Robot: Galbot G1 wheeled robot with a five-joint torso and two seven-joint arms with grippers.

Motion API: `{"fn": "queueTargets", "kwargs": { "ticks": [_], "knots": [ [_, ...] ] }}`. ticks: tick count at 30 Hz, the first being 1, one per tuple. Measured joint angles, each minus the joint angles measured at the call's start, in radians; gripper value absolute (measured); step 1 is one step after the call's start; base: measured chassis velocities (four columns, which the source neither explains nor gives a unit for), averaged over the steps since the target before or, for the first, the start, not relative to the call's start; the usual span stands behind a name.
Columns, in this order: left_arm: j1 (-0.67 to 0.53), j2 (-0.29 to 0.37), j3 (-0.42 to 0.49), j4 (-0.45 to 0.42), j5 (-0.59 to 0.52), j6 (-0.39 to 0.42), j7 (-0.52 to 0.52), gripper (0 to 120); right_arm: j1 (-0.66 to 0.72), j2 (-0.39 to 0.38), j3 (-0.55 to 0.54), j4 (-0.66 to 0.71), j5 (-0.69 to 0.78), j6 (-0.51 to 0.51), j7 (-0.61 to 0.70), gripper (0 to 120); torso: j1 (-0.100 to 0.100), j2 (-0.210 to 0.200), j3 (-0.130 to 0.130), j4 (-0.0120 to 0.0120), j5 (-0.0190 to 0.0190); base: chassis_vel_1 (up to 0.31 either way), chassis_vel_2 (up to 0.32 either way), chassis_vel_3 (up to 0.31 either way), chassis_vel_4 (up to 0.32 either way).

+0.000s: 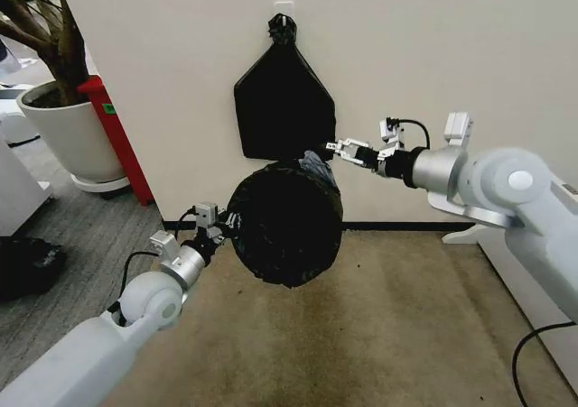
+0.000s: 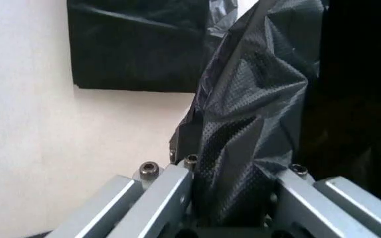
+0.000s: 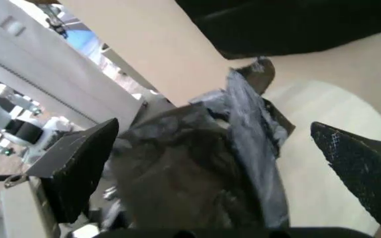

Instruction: Place the garbage bag over the trash bin.

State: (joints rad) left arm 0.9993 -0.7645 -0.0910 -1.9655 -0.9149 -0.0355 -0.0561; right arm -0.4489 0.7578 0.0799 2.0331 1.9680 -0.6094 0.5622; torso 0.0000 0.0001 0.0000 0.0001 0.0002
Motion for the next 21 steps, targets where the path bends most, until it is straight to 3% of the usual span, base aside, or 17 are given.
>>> {"fn": "queueTargets", "kwargs": {
  "ticks": [21],
  "knots": [
    [0.053, 0.044, -0.014, -0.105, -0.015, 0.005, -0.008, 0, -0.074, 0.03, -0.026, -0.111, -0.12, -0.004, 0.043, 100, 0.0, 0.0, 0.0, -0.0002, 0.0, 0.0, 0.0, 0.0, 0.0]
  ]
}}
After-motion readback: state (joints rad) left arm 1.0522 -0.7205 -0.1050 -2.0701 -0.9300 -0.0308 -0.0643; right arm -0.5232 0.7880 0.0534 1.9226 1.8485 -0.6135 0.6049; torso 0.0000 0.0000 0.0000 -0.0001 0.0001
